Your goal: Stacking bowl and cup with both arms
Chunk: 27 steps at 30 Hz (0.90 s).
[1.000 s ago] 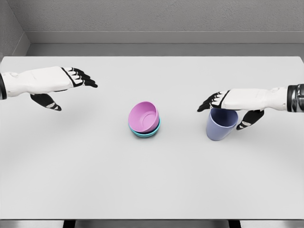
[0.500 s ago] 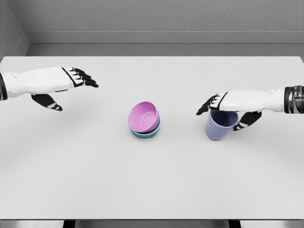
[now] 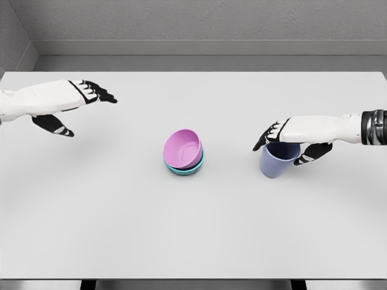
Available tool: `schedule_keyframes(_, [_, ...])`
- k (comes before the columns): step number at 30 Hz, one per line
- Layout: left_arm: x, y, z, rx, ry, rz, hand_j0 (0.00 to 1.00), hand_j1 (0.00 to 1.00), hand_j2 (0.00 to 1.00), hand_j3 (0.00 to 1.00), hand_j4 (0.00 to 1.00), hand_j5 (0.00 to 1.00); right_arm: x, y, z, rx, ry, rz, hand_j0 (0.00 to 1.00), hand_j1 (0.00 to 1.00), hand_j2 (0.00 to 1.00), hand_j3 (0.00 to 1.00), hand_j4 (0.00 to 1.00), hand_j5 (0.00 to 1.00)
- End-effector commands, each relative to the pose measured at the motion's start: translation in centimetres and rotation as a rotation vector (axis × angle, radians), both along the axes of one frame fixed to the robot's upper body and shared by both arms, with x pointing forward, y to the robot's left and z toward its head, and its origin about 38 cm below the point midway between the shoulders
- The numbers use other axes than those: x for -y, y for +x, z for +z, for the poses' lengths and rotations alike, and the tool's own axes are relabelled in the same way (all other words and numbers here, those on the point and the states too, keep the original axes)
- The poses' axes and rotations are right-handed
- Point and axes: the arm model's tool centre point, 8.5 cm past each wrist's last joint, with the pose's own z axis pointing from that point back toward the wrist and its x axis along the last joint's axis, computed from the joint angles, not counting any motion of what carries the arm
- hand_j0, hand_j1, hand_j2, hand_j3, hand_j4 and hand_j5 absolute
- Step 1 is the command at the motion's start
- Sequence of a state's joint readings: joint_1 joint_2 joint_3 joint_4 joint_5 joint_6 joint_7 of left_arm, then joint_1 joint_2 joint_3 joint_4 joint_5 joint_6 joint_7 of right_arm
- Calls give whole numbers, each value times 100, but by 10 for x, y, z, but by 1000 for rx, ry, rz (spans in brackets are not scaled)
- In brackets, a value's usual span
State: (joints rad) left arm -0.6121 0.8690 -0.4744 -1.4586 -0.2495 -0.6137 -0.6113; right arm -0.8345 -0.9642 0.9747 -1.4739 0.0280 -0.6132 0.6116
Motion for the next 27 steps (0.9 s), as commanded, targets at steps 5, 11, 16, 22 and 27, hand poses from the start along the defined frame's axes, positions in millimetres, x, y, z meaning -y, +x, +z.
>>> schedule_keyframes(5, [2, 3, 1, 5, -30, 5, 100, 100, 100, 100, 100, 100, 0, 0, 1, 0, 4, -3, 83, 83, 83, 83, 83, 83])
schedule_keyframes(11, [2, 1, -2, -2, -30, 6, 100, 100, 100, 100, 100, 100, 0, 1, 3, 5, 4, -3, 81, 81, 81, 81, 81, 81])
schedule_keyframes(16, [2, 2, -2, -1, -32, 7, 100, 100, 100, 100, 100, 100, -1, 1, 4, 8, 3, 1, 78, 78, 78, 78, 78, 78])
schedule_keyframes(22, [1, 2, -2, -3, -31, 10, 100, 100, 100, 100, 100, 100, -2, 2, 8, 16, 4, 4, 76, 76, 76, 76, 76, 76])
schedule_keyframes(27, [1, 2, -2, -1, -32, 9, 100, 100, 100, 100, 100, 100, -3, 1, 9, 19, 5, 8, 74, 74, 74, 74, 74, 74])
